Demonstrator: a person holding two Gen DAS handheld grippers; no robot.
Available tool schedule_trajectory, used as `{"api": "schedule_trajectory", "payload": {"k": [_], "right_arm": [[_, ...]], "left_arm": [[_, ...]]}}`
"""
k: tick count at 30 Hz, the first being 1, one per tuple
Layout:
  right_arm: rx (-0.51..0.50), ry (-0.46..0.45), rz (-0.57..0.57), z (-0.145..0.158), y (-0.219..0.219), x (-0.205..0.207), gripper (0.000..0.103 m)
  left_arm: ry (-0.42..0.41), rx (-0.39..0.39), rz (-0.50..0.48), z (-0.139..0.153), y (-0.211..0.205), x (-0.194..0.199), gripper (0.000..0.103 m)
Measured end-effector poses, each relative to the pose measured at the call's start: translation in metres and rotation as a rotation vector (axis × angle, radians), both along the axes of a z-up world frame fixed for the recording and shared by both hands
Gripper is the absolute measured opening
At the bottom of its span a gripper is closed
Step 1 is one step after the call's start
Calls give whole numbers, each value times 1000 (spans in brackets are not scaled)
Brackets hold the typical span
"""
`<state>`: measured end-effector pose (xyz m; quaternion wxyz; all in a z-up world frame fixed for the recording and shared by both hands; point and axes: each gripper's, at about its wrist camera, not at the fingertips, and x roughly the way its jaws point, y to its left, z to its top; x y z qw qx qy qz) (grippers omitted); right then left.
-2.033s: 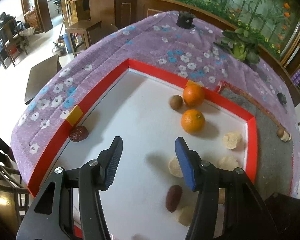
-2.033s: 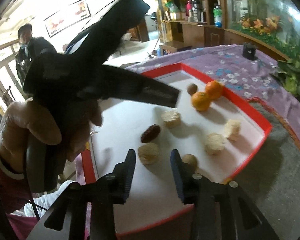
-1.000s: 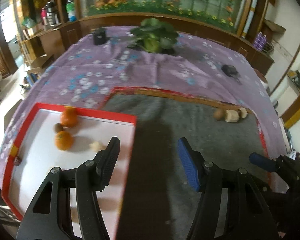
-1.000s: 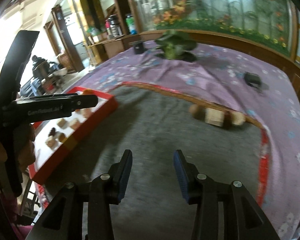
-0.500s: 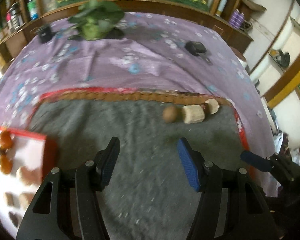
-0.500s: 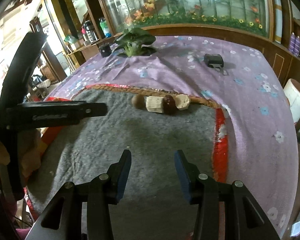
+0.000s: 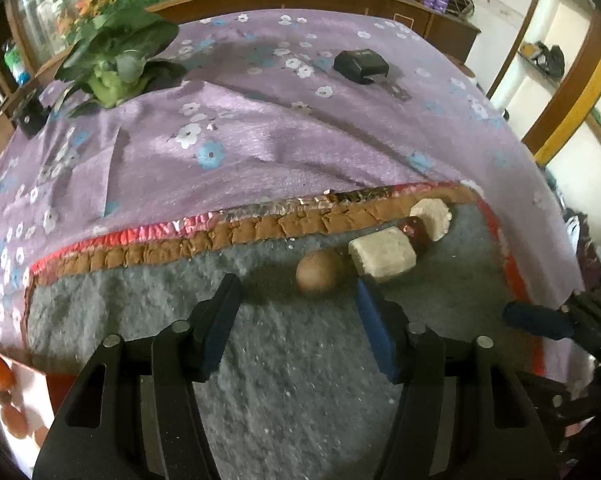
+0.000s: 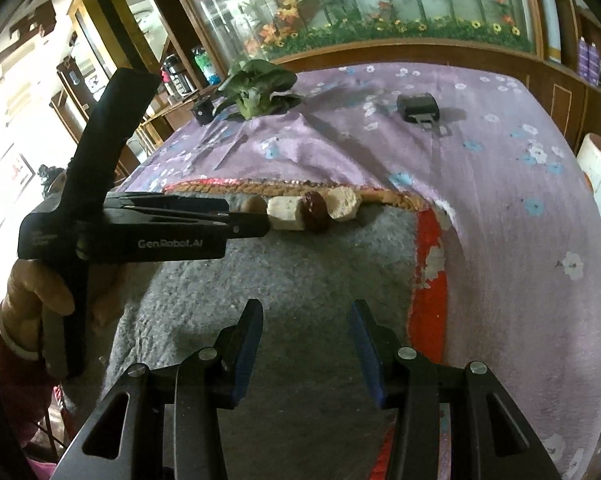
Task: Organize fruits
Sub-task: 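Grasp a pale cube with the right tool while the left tool holds the kiwi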
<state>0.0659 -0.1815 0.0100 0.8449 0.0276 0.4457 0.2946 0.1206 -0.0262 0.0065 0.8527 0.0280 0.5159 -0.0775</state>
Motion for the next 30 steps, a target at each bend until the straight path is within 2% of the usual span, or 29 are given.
{"api": "schedule_trajectory", "payload": {"k": [2, 4, 5, 7, 11, 15, 19, 23, 26, 30], "right_arm": [[-3, 1, 1, -1, 0, 1, 44], [-3, 0, 2, -1, 1, 1, 44], [-3, 1, 2, -1, 1, 0, 44], [-4, 0, 7, 0, 4, -1, 44], [-21, -12, 47, 6, 20, 0, 44], [-67, -54, 92, 11, 48, 10, 44], [-87, -81, 67, 11, 62, 32, 44], [-109, -47, 59, 1, 76, 54, 44], [-131, -97, 67, 7, 93, 54, 49], [-80, -98, 105, 15, 105, 51, 49]], "left_arm": [[-13, 16, 11, -2, 1, 2, 41], [-24, 17, 22, -1, 3, 2, 23], [-27, 11, 27, 0, 5, 2, 21], [-23, -14, 41, 1, 10, 0, 21], [-36, 12, 71, 5, 13, -12, 21], [-67, 6, 95, 18, 22, -37, 21], [-92, 6, 108, 27, 37, -61, 21], [-102, -8, 123, 33, 55, -77, 21], [-114, -15, 145, 37, 71, -86, 21], [-129, -4, 164, 40, 84, -90, 22]]}}
